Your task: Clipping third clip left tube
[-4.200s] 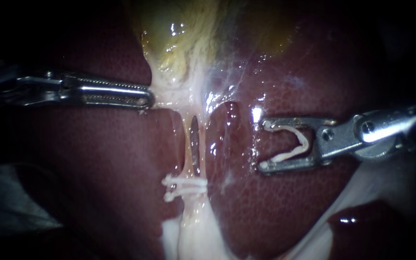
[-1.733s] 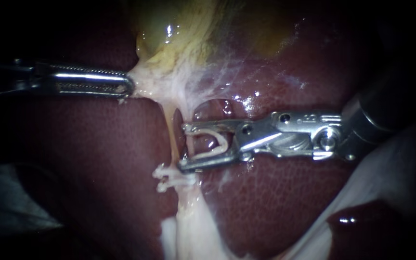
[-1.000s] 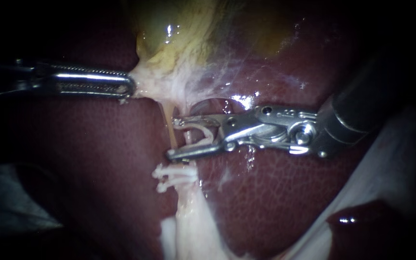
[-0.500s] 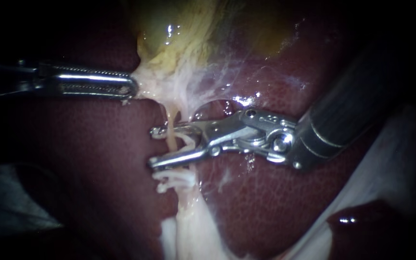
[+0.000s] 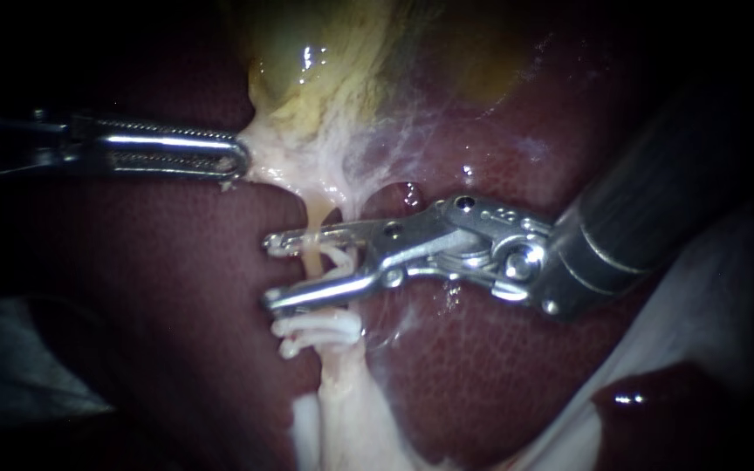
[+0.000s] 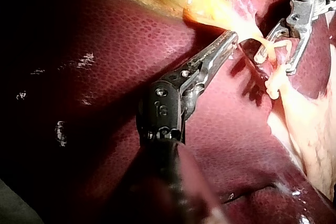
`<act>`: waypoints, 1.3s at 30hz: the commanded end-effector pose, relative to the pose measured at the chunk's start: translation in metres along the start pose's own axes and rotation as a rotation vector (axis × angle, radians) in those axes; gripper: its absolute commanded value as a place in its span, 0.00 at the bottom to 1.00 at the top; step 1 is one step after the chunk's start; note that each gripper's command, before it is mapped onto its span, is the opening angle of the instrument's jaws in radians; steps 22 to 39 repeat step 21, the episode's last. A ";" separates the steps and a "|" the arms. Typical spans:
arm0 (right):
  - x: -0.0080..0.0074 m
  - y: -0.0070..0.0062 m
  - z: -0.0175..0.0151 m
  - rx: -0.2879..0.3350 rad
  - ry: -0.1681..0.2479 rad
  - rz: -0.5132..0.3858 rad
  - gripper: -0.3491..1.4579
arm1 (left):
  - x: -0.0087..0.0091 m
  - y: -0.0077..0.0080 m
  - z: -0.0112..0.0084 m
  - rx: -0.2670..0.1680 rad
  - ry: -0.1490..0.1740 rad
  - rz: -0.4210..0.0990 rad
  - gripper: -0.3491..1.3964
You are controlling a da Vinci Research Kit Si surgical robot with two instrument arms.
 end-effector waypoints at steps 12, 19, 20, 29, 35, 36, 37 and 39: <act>-0.0002 -0.0001 -0.0008 0.016 -0.009 0.070 0.00 | 0.0000 0.0000 0.0000 0.000 0.000 0.000 0.00; -0.0003 0.0001 -0.0010 0.016 -0.010 0.069 0.00 | 0.0001 0.0000 0.0000 -0.001 0.000 0.000 0.00; -0.0003 0.0002 -0.0010 0.019 -0.010 0.069 0.00 | 0.0001 0.0000 0.0000 -0.001 0.000 0.000 0.00; -0.0004 0.0002 -0.0010 0.020 -0.010 0.069 0.00 | 0.0001 0.0000 0.0000 -0.001 0.000 0.000 0.00; -0.0004 0.0002 -0.0010 0.020 -0.010 0.069 0.00 | 0.0001 0.0000 0.0000 -0.001 0.000 0.000 0.00; -0.0004 0.0002 -0.0010 0.020 -0.010 0.069 0.00 | 0.0001 0.0000 0.0000 -0.001 0.000 0.000 0.00; -0.0004 0.0002 -0.0010 0.020 -0.010 0.069 0.00 | 0.0001 0.0000 0.0000 -0.001 0.000 0.000 0.00; -0.0004 0.0002 -0.0010 0.020 -0.010 0.069 0.00 | 0.0001 0.0000 0.0000 -0.001 0.000 0.000 0.00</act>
